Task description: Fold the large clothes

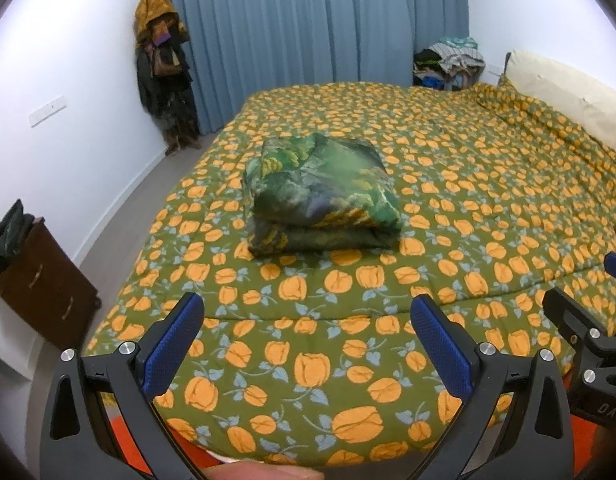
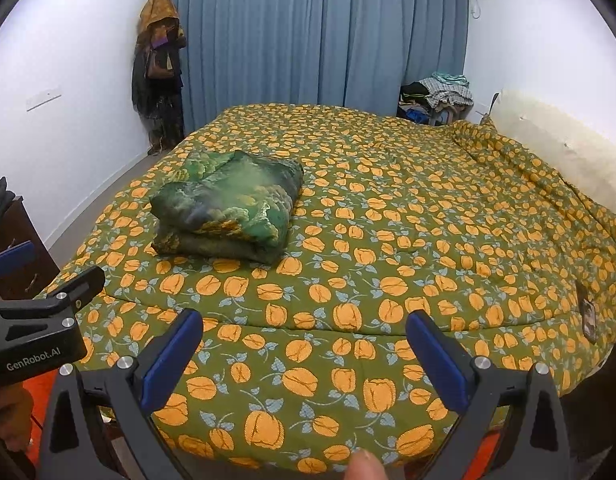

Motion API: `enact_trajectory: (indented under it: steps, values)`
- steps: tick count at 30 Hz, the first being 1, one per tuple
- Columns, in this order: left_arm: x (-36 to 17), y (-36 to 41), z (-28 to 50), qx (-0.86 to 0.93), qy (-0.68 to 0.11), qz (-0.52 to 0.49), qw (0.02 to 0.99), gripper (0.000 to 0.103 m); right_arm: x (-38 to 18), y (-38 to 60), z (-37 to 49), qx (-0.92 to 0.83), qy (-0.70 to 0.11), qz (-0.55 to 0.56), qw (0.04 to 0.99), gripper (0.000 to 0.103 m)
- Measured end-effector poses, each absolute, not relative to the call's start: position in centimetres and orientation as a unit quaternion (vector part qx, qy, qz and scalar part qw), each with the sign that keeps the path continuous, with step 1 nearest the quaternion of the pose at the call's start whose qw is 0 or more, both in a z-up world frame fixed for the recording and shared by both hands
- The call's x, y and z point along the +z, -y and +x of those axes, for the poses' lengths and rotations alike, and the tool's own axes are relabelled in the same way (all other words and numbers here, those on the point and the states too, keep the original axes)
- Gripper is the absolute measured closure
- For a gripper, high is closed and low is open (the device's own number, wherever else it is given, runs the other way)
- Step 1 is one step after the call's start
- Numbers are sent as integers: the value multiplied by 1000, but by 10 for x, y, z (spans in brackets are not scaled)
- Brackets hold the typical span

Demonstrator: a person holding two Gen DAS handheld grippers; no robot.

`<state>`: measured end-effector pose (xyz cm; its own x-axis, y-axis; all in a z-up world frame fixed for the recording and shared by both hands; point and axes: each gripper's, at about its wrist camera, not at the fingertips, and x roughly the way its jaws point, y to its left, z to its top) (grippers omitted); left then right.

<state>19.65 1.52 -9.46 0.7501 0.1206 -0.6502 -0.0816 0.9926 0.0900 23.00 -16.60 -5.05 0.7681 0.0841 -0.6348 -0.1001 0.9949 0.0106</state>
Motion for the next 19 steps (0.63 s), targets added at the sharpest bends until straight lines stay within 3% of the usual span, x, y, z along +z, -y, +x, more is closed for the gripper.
enact_trajectory:
  steps: [19]
  values:
    - [-96,-10,192,53,-349,26,935,1,-49,170,227,53,-338,-11,940,0]
